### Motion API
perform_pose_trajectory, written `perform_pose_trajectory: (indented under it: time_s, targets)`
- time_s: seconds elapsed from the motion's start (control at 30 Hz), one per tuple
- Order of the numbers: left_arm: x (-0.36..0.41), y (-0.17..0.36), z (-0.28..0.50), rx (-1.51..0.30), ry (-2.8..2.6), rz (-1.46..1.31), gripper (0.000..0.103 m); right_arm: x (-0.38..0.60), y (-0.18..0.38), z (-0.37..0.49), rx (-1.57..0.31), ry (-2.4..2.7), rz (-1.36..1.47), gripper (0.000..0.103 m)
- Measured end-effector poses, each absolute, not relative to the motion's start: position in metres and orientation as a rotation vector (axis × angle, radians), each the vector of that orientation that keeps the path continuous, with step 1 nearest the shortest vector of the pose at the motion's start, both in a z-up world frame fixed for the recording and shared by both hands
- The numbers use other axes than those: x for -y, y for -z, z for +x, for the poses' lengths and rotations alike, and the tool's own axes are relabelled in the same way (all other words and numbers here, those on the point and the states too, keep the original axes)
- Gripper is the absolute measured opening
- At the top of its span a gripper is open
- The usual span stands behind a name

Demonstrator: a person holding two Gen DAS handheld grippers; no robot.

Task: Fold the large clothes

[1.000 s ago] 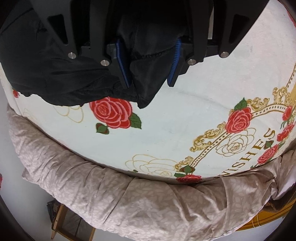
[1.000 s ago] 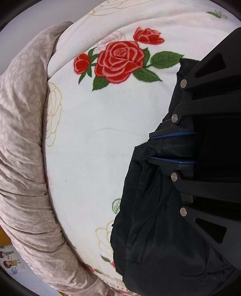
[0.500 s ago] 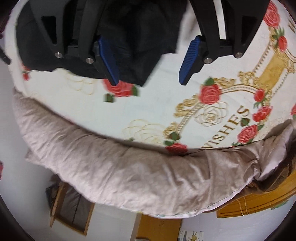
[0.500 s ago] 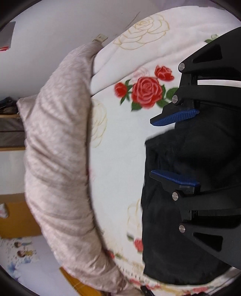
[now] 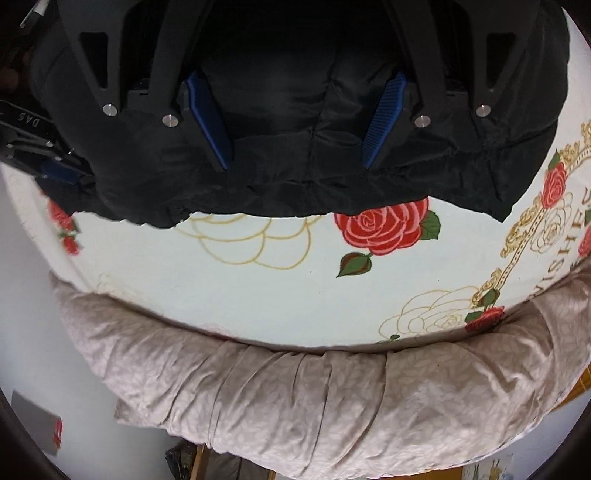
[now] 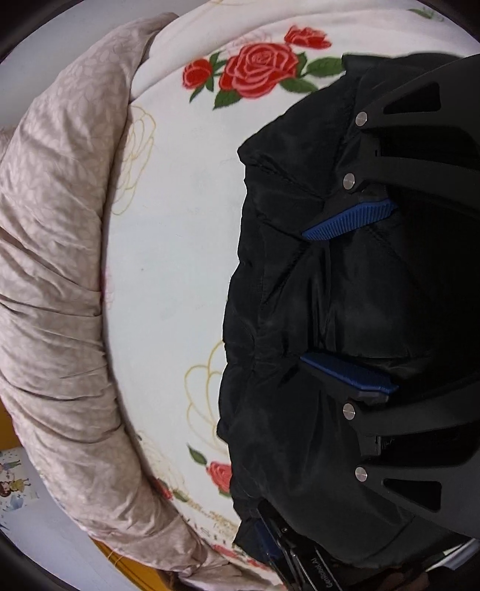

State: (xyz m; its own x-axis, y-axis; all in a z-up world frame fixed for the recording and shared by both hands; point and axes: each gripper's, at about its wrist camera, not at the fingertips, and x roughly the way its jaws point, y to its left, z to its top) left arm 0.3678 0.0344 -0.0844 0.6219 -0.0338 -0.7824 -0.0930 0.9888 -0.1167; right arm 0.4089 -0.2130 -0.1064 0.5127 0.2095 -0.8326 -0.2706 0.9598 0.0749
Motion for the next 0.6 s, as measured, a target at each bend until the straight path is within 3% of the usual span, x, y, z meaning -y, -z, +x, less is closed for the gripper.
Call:
perform_pose_trajectory:
  time_s: [0.23, 0.47, 0.6]
  targets:
    - [-0.028, 0.089, 0.374, -0.922, -0.067, -0.088, 0.076, 0.214, 0.105, 0.406, -0.974, -0.276, -0.068, 0.064]
    - [-0.06, 0.034, 0.337, -0.848, -0.03, -0.113, 0.072, 0.244, 0.042, 0.364, -0.844, -0.244, -0.07, 0.064]
    - [-0.1, 0.047, 0.322, -0.847, -0.127, -0.087, 0.072, 0.276, 0.059, 0.371, -0.888, -0.159, -0.089, 0.064]
